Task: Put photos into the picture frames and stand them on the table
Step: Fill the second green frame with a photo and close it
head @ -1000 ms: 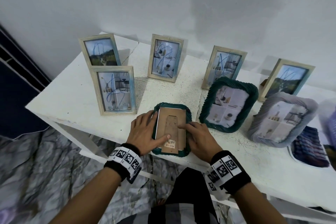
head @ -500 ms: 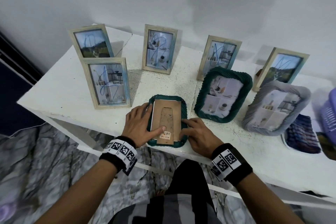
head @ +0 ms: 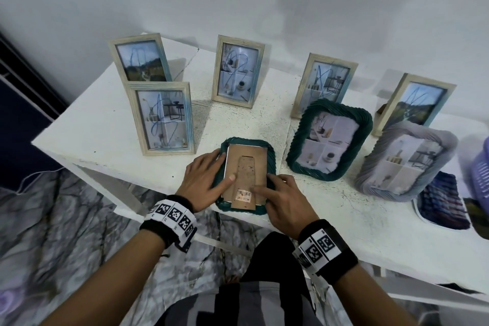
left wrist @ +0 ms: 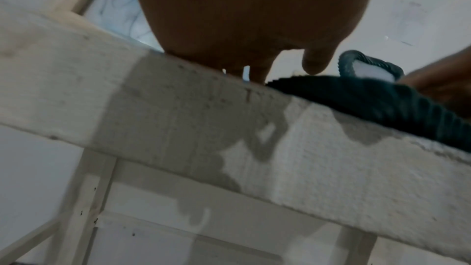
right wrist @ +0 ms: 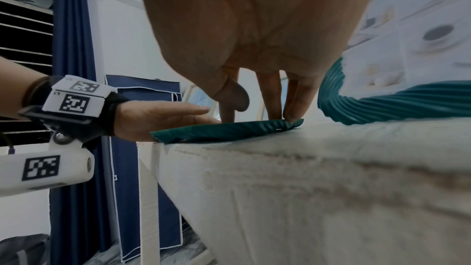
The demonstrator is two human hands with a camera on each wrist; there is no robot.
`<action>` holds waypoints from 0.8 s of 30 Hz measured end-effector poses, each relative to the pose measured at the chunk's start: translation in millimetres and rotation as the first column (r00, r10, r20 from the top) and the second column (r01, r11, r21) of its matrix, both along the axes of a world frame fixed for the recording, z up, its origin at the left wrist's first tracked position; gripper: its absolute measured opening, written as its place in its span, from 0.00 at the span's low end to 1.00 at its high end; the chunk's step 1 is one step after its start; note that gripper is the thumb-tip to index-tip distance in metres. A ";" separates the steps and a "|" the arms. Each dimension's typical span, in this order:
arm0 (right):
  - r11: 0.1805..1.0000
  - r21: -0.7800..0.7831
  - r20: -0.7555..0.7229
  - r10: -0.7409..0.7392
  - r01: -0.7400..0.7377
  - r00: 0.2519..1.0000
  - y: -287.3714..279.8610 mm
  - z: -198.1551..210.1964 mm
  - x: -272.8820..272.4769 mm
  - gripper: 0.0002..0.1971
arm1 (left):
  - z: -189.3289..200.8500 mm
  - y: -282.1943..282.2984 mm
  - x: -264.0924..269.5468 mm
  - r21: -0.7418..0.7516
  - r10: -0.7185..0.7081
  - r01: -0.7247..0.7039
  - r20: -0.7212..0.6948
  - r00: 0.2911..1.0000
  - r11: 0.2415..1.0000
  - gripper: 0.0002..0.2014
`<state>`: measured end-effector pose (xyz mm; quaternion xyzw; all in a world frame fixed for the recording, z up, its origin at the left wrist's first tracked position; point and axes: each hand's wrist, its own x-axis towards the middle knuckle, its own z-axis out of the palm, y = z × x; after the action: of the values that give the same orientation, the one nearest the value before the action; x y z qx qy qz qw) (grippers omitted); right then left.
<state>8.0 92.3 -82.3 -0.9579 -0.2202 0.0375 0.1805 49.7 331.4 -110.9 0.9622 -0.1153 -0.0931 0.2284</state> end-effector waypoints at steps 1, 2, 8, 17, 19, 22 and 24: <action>1.000 -0.003 0.010 -0.015 0.016 1.000 1.7 -0.7 0.0 0.26 | 1.2 5.1 -0.9 -0.037 -0.019 0.018 -0.035 0.999 0.999 0.49; 0.999 -0.006 0.017 -0.037 0.037 0.999 3.4 -0.6 -0.3 0.25 | 1.9 9.8 -1.3 -0.047 -0.053 0.050 -0.057 0.997 0.998 0.50; 0.992 0.010 0.079 -0.128 0.128 0.989 19.1 -0.3 -2.4 0.18 | 3.0 23.5 -2.1 0.007 -0.209 0.210 -0.087 0.974 0.978 0.59; 0.963 -0.146 0.134 -0.206 0.225 0.969 45.0 7.8 1.5 0.25 | 4.7 32.9 -2.9 -0.046 -0.278 0.274 -0.129 0.952 0.960 0.48; 0.946 -0.196 0.130 -0.237 0.259 0.963 54.4 13.1 1.5 0.31 | 2.8 33.5 -3.8 -0.041 -0.288 0.285 -0.112 0.951 0.958 0.48; 0.931 -0.180 0.106 -0.302 0.317 0.947 67.3 15.1 2.3 0.36 | -0.8 35.2 -6.9 -0.014 -0.296 0.295 -0.071 0.953 0.955 0.45; 0.921 -0.181 0.080 -0.337 0.346 0.938 74.4 13.4 3.1 0.37 | -1.9 35.5 -8.5 0.002 -0.295 0.296 -0.059 0.954 0.955 0.44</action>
<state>11.1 166.7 -68.9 -0.9951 -0.0494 0.0041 0.0856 41.2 366.9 -112.8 0.9323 -0.2506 -0.1546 0.2101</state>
